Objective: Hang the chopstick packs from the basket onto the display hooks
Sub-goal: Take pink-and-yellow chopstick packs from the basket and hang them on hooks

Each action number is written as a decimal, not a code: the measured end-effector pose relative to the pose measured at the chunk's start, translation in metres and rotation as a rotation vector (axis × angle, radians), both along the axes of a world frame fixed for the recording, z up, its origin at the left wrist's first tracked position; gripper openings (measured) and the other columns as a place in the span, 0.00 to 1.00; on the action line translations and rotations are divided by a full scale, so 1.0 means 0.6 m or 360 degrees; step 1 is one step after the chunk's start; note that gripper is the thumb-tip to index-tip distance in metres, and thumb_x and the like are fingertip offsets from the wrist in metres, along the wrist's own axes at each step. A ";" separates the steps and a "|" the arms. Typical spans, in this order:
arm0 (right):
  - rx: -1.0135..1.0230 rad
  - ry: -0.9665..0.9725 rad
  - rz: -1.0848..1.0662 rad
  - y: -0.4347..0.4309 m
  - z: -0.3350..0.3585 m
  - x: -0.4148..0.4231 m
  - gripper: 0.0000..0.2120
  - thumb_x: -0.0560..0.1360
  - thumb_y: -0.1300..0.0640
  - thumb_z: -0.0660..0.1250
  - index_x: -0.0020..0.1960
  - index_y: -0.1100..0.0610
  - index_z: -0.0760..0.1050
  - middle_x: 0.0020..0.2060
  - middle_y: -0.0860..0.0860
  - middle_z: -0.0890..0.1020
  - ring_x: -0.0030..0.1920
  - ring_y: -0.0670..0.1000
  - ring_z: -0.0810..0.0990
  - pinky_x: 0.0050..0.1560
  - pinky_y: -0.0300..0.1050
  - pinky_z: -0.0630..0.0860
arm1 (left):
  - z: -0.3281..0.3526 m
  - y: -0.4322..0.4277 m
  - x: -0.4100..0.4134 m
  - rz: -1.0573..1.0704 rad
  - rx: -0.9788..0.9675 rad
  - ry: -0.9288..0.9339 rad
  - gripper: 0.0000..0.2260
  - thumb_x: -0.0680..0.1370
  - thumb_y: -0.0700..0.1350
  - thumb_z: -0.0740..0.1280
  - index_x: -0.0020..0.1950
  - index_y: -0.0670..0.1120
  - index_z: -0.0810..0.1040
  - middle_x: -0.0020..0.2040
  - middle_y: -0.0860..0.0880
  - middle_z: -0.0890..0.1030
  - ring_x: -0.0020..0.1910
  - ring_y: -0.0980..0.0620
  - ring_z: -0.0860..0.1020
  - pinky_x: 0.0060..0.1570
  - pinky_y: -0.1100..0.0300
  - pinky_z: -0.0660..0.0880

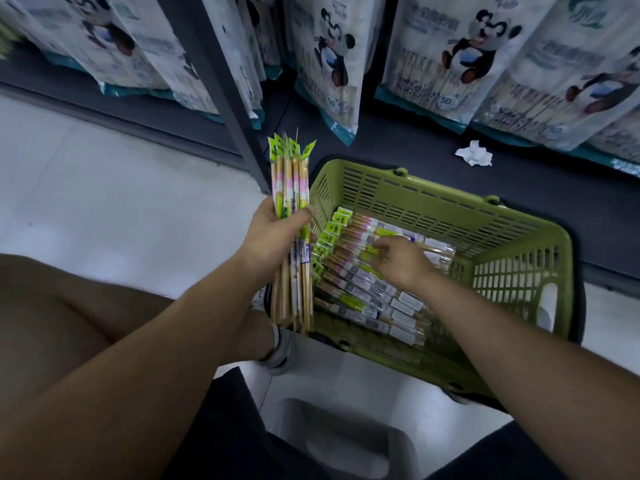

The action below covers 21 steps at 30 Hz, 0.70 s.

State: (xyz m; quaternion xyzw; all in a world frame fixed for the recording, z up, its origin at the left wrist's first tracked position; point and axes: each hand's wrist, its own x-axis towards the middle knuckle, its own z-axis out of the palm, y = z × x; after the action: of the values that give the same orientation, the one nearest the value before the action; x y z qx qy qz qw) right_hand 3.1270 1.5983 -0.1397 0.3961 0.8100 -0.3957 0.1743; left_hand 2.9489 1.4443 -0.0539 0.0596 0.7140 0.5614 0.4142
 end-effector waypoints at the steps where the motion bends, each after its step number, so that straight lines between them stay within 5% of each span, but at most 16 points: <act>1: -0.0016 -0.0053 0.0022 0.001 -0.017 0.010 0.26 0.79 0.50 0.70 0.74 0.58 0.71 0.73 0.56 0.73 0.69 0.57 0.74 0.66 0.46 0.70 | -0.002 -0.001 0.000 0.0007 0.0013 -0.0018 0.11 0.80 0.43 0.72 0.60 0.43 0.76 0.44 0.47 0.83 0.38 0.49 0.84 0.41 0.52 0.81; 7: 0.0048 -0.0208 0.0194 -0.020 -0.085 0.031 0.36 0.75 0.49 0.75 0.78 0.58 0.65 0.72 0.59 0.66 0.71 0.61 0.68 0.67 0.46 0.68 | -0.004 0.000 -0.001 0.0003 0.0045 -0.0024 0.09 0.81 0.41 0.71 0.58 0.42 0.75 0.44 0.42 0.79 0.33 0.49 0.82 0.33 0.55 0.79; 11: 0.0351 -0.0264 0.0300 -0.032 -0.099 0.031 0.32 0.75 0.50 0.74 0.74 0.57 0.67 0.70 0.59 0.70 0.69 0.62 0.70 0.62 0.53 0.74 | -0.006 0.001 -0.001 -0.0006 0.0059 -0.0013 0.10 0.81 0.42 0.70 0.59 0.41 0.74 0.44 0.41 0.78 0.33 0.49 0.82 0.33 0.55 0.80; 21: 0.0601 -0.0408 0.0544 -0.027 -0.079 0.022 0.12 0.79 0.59 0.65 0.62 0.55 0.77 0.57 0.55 0.79 0.63 0.58 0.73 0.51 0.50 0.78 | -0.014 0.002 -0.004 -0.0016 0.0078 -0.0034 0.11 0.79 0.44 0.72 0.58 0.44 0.75 0.44 0.41 0.79 0.34 0.47 0.83 0.37 0.51 0.81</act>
State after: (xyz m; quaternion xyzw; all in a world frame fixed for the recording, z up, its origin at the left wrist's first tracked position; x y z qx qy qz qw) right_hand 3.1403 1.5823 -0.1874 0.3262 0.8957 -0.1493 0.2627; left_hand 2.9464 1.4457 -0.0621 0.0672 0.6953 0.5771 0.4231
